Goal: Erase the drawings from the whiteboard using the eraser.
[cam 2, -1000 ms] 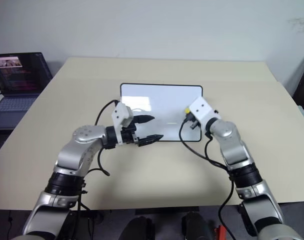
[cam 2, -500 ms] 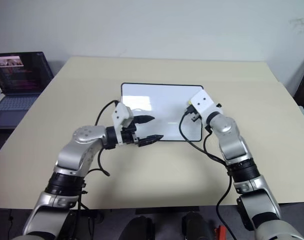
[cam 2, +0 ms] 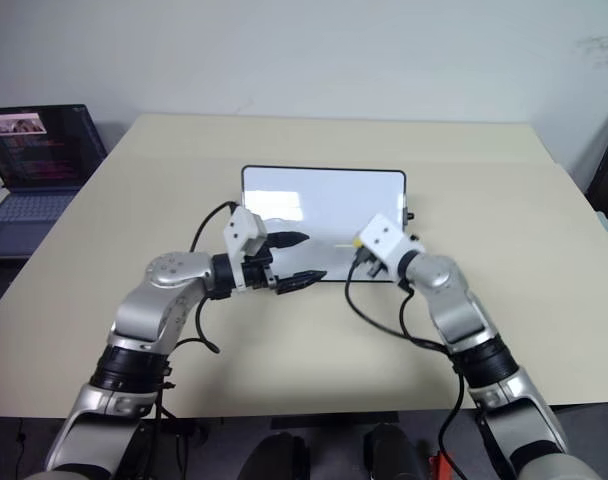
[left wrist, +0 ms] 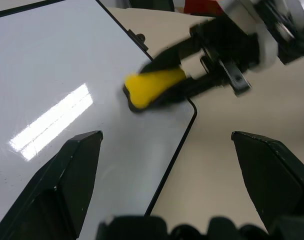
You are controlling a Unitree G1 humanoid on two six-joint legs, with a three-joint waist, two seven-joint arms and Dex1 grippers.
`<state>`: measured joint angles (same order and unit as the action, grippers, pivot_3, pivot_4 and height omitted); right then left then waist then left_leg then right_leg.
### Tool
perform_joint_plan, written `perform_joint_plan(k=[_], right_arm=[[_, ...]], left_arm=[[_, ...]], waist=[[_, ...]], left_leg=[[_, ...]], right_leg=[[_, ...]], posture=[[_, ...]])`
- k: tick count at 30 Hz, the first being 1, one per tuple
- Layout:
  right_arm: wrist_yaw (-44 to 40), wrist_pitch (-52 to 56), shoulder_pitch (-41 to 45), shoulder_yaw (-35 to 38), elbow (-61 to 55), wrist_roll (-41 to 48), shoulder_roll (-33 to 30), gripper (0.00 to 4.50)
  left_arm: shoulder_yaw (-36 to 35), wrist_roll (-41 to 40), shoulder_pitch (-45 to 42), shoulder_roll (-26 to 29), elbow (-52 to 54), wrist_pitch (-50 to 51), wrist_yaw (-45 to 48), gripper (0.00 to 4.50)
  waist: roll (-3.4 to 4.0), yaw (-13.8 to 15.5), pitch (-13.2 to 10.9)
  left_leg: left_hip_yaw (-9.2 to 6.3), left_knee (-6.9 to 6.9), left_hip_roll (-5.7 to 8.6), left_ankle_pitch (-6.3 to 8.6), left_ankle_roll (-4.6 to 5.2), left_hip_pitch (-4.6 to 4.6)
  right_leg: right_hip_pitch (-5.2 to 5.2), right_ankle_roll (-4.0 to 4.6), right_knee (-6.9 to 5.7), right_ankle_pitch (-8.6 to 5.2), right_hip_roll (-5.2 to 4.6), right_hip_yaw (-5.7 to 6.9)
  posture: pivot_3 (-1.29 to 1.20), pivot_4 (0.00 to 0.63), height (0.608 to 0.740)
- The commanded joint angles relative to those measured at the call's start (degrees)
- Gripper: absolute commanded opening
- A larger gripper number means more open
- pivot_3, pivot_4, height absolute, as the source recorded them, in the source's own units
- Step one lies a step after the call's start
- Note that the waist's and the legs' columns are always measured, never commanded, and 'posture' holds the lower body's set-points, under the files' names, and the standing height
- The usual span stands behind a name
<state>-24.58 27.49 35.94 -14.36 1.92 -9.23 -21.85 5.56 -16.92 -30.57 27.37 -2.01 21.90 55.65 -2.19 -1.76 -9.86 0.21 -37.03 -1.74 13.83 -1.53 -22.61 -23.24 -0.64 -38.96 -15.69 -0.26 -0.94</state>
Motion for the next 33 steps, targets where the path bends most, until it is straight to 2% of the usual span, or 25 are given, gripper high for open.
perform_joint_plan(k=[1, 3, 8, 13, 17, 22, 28, 33], right_arm=[[3.6, -1.2, 1.3, 3.8, 1.6, -1.5, -1.2, 1.17], [2.3, -0.9, 0.8, 3.6, 1.2, -1.2, -1.5, 1.17], [-7.0, 5.4, -4.1, -1.2, -4.8, 1.1, -2.5, 1.17], [-6.0, 5.3, -5.4, -1.1, -6.2, 0.1, -2.2, 1.17], [-3.6, 5.3, -4.0, 3.2, -8.3, 2.3, -0.8, 1.17], [-2.7, 10.6, -7.1, 10.3, -18.9, 7.7, 1.1, 1.17], [1.2, 23.8, -20.0, 22.5, -39.7, 13.3, 3.7, 1.17], [8.1, 26.7, -28.7, 24.2, -41.9, 11.8, 7.6, 1.17]], left_arm=[[-0.6, -0.8, -0.4, 0.2, 2.1, -0.6, 0.0, 4.5], [-0.5, -0.8, -0.4, 0.2, 2.1, -0.7, 0.1, 4.5], [-0.6, -0.9, -0.4, 0.2, 2.0, -0.6, 0.2, 4.5], [-0.5, -0.9, -0.6, 0.3, 1.9, -0.6, 0.5, 4.5], [-0.1, -1.0, -0.7, 0.7, 2.2, -0.8, 1.7, 4.5], [-0.2, -2.4, -0.6, 0.6, 4.5, 0.0, 3.2, 4.5], [2.2, -3.0, -1.9, -0.1, 6.0, -0.2, 5.8, 4.5], [5.7, -1.1, -4.8, -2.5, 1.7, -3.2, 7.7, 4.5]], waist=[[0.0, 0.0, 0.0], [0.0, 0.1, 0.0], [0.0, -0.1, 0.0], [0.0, -0.1, 0.0], [0.0, 0.0, 0.0], [0.02, 0.1, 0.0], [0.02, 0.5, 0.0], [0.02, 0.3, 0.0]], left_leg=[[0.0, 0.01, 0.0, 0.0, 0.0, -0.01], [-0.01, 0.06, 0.0, 0.01, 0.0, -0.04], [0.0, 0.08, -0.02, 0.02, 0.01, -0.07], [-0.01, 0.05, -0.01, 0.02, 0.01, -0.04], [-0.02, 0.02, 0.0, 0.01, 0.01, -0.03], [-0.03, 0.05, 0.0, 0.01, 0.0, -0.27], [-0.11, 0.1, 0.0, 0.2, -0.25, -0.37], [-0.04, 0.05, 0.07, 0.25, -0.32, -0.31]], right_leg=[[0.0, 0.01, 0.01, 0.0, 0.0, 0.0], [-0.02, 0.07, 0.04, 0.01, 0.0, 0.01], [-0.05, 0.23, 0.06, 0.07, 0.0, 0.01], [-0.04, 0.01, 0.02, -0.05, 0.0, 0.01], [-0.03, -0.01, 0.0, -0.04, 0.0, 0.02], [-0.22, 0.07, 0.04, -0.01, 0.0, 0.03], [-0.26, 0.13, 0.08, -0.13, -0.04, 0.08], [-0.21, 0.08, 0.07, -0.17, -0.1, 0.04]], posture=[[0.0, 0.15, 0.74], [0.0, 0.15, 0.74], [0.0, 0.15, 0.74], [0.0, 0.15, 0.74], [0.0, 0.15, 0.74], [0.0, 0.15, 0.74], [0.0, 0.15, 0.74], [0.0, 0.15, 0.74]])
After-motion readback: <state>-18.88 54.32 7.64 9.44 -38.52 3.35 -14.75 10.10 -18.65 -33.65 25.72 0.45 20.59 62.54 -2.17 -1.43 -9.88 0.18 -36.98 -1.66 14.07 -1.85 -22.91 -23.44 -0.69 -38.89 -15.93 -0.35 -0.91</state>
